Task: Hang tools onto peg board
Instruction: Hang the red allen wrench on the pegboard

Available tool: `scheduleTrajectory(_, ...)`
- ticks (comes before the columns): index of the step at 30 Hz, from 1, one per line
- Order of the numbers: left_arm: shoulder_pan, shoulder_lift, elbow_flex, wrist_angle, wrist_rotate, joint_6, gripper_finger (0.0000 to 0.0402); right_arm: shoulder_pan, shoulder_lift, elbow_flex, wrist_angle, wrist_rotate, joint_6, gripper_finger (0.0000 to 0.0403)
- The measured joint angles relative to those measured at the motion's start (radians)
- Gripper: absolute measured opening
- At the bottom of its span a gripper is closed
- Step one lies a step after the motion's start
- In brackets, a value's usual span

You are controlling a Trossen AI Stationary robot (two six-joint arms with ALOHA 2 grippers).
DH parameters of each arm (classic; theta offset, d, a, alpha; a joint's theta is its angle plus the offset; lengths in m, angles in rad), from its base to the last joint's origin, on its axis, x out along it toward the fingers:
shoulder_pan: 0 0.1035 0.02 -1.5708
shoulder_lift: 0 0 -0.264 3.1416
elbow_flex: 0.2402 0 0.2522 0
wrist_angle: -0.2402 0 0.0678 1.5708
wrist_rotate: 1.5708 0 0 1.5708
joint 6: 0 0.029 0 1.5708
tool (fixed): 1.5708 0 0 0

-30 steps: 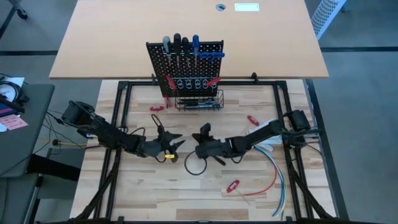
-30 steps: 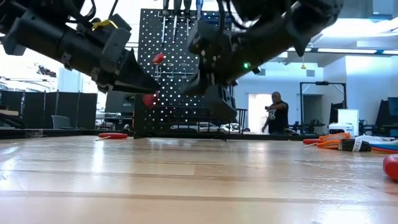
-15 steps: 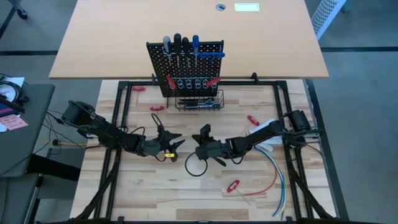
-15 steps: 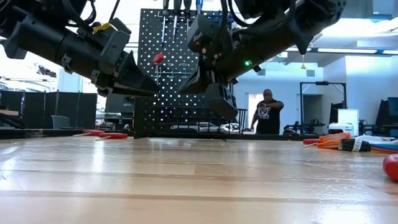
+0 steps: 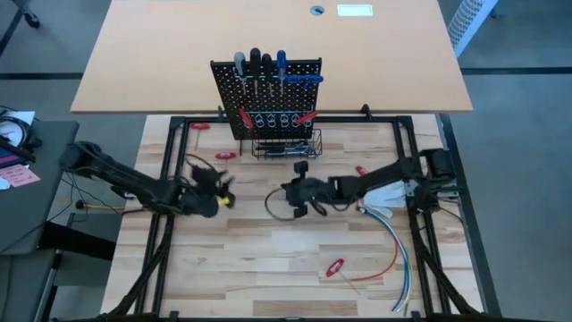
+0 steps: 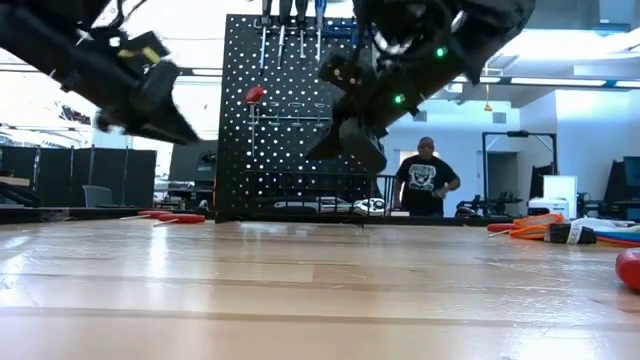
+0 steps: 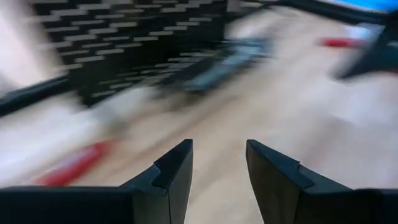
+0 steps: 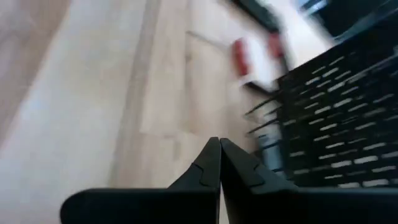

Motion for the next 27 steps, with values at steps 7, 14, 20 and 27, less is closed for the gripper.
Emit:
scheduleTrajectory(7, 0.177, -0.146, 0.000, -0.399, -0.071, -0.455, 0.0144, -0.114, -0.011, -0.017, -0.067, -0.668, 0.241, 0.0009)
scheduleTrajectory(14, 0.480, -0.105, 0.001, -0.397, 0.075, -0.323, 0.0144, -0.058, 0.009, -0.016, -0.140, -0.840, 0.273, 0.0009)
scheduleTrajectory(20, 0.791, -0.042, 0.044, -0.398, 0.292, -0.141, 0.0144, -0.006, 0.018, -0.016, -0.149, -0.818, 0.184, 0.0009)
scheduleTrajectory(27, 1.040, 0.080, 0.150, -0.366, 0.373, 0.106, 0.0144, 0.001, 0.018, -0.015, -0.153, -0.813, 0.174, 0.0009)
